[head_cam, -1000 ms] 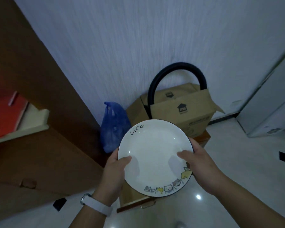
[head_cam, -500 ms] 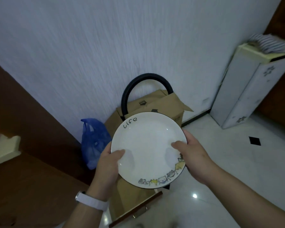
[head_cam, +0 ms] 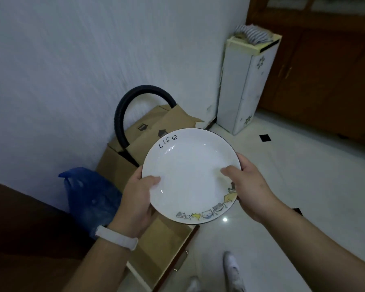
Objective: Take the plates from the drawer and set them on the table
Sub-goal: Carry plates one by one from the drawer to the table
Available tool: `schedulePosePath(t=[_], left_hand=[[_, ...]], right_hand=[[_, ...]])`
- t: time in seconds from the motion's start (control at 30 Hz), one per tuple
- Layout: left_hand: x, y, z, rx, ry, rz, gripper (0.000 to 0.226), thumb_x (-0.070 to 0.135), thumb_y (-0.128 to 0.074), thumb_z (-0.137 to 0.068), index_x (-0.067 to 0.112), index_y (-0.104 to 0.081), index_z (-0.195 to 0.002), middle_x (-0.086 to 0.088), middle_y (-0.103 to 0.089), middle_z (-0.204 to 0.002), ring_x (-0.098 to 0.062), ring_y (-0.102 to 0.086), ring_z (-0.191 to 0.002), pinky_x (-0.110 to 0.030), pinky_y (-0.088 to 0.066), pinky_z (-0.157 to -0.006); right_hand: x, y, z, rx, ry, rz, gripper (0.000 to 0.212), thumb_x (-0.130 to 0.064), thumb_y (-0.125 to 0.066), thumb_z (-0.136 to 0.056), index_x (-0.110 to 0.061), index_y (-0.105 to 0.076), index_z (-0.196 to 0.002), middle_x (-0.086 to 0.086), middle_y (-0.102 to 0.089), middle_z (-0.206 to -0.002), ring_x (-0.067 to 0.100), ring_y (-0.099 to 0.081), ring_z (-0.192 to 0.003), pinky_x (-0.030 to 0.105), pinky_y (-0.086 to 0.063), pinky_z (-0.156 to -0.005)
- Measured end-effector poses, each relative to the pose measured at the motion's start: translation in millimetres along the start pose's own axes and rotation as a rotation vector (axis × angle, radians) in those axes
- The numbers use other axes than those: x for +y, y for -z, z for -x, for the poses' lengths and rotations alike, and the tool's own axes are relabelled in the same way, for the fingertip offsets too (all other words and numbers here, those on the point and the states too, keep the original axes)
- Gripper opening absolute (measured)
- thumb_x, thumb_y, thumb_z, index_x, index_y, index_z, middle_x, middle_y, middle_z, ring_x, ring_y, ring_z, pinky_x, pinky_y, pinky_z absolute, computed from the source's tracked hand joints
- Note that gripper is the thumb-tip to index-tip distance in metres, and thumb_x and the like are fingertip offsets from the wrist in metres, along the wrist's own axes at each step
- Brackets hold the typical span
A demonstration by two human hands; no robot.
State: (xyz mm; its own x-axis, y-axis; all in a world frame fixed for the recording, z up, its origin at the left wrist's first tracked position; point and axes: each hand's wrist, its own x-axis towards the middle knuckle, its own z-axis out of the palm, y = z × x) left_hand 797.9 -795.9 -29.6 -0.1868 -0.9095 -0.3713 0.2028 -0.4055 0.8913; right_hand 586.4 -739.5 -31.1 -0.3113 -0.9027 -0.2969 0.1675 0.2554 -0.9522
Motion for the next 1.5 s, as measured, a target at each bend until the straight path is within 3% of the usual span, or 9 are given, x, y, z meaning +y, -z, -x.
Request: schedulePosePath(t=[0.17,0.37,0.73,0.83,0.97,1.13,1.27,1.4,1.5], left_hand=[[-0.6,-1.8,0.5,-0.147,0.013,-0.084,0.039,-0.007,-0.044,-0.087,0.012,-0.064,-0.114,-0.013,-0.072,-0.109,-0.035,-0.066,-0.099,-0.051,-0.050,-0.090],[-17.0,-28.0,12.9,-0.355,0.056,-0.195,0.036,-0.001,-0.049,-0.083,0.012,-0.064,-0.113,-0.016,-0.071,-0.107,-0.034,-0.067,-0.088,-0.044,-0.048,-0.078],[-68.2,-118.0,103.6,-0.757,0.080,-0.353,0.040,-0.010,-0.043,-0.085,0.012,-0.065,-0.109,-0.010,-0.073,-0.101,-0.028,-0.066,-0.088,-0.037,-0.053,-0.074],[-87.1,-139.0,143.2,-0.869,0.085,-0.395,0.039,-0.009,-0.045,-0.083,0.015,-0.068,-0.104,-0.008,-0.074,-0.098,-0.027,-0.068,-0.086,-0.042,-0.051,-0.083],[-123.3,-169.4,215.9,-1.022,0.098,-0.453,0.039,-0.010,-0.043,-0.083,0.012,-0.068,-0.103,-0.007,-0.075,-0.095,-0.023,-0.069,-0.080,-0.038,-0.052,-0.076],[-176.8,-196.8,316.2,-1.211,0.181,-0.520,0.040,-0.009,-0.042,-0.084,0.014,-0.068,-0.105,-0.008,-0.074,-0.099,-0.025,-0.068,-0.082,-0.036,-0.049,-0.074],[-214.4,-214.3,389.3,-1.344,0.227,-0.567,0.038,-0.007,-0.045,-0.083,0.015,-0.069,-0.103,-0.008,-0.074,-0.098,-0.027,-0.068,-0.082,-0.036,-0.048,-0.074],[-245.0,-227.4,455.0,-1.470,0.260,-0.621,0.035,-0.004,-0.049,-0.080,0.013,-0.068,-0.104,-0.007,-0.074,-0.093,-0.027,-0.066,-0.078,-0.031,-0.049,-0.066],[-261.8,-237.8,496.1,-1.559,0.286,-0.650,0.037,-0.001,-0.052,-0.073,0.017,-0.070,-0.099,-0.006,-0.074,-0.092,-0.024,-0.067,-0.076,-0.030,-0.050,-0.065]], right_hand=[[9.0,2.1,36.3,0.186,0.036,-0.009,0.032,-0.005,-0.050,-0.089,-0.029,-0.067,-0.103,0.000,-0.075,-0.092,0.019,-0.070,-0.075,0.031,-0.052,-0.062],[25.4,25.0,96.6,0.412,0.073,-0.033,0.029,-0.003,-0.049,-0.089,-0.023,-0.066,-0.099,-0.009,-0.071,-0.073,0.004,-0.059,-0.050,0.017,-0.044,-0.047],[67.5,92.0,243.6,0.823,0.148,-0.237,0.029,-0.012,-0.053,-0.076,-0.023,-0.071,-0.097,0.009,-0.075,-0.092,0.028,-0.067,-0.077,0.041,-0.051,-0.072],[79.2,107.9,295.9,0.908,0.173,-0.256,0.028,-0.004,-0.051,-0.085,-0.023,-0.070,-0.092,0.002,-0.074,-0.082,0.023,-0.066,-0.069,0.035,-0.049,-0.066],[103.9,132.8,383.2,1.030,0.157,-0.270,0.027,-0.012,-0.052,-0.081,-0.028,-0.069,-0.093,-0.001,-0.074,-0.083,0.025,-0.064,-0.070,0.038,-0.048,-0.068],[138.2,159.4,499.3,1.243,0.117,-0.302,0.025,-0.006,-0.050,-0.087,-0.023,-0.067,-0.092,-0.010,-0.066,-0.063,0.014,-0.055,-0.051,0.027,-0.042,-0.056],[165.6,163.4,579.5,1.361,0.135,-0.366,0.030,-0.010,-0.051,-0.082,-0.026,-0.069,-0.101,0.004,-0.070,-0.080,0.024,-0.057,-0.062,0.036,-0.045,-0.060],[185.4,163.8,646.9,1.520,0.152,-0.442,0.026,-0.011,-0.053,-0.081,-0.027,-0.070,-0.093,0.002,-0.072,-0.079,0.024,-0.060,-0.066,0.036,-0.045,-0.063],[197.8,164.3,685.8,1.596,0.177,-0.492,0.030,-0.015,-0.053,-0.073,-0.024,-0.069,-0.096,0.012,-0.072,-0.089,0.026,-0.061,-0.071,0.039,-0.046,-0.067]])
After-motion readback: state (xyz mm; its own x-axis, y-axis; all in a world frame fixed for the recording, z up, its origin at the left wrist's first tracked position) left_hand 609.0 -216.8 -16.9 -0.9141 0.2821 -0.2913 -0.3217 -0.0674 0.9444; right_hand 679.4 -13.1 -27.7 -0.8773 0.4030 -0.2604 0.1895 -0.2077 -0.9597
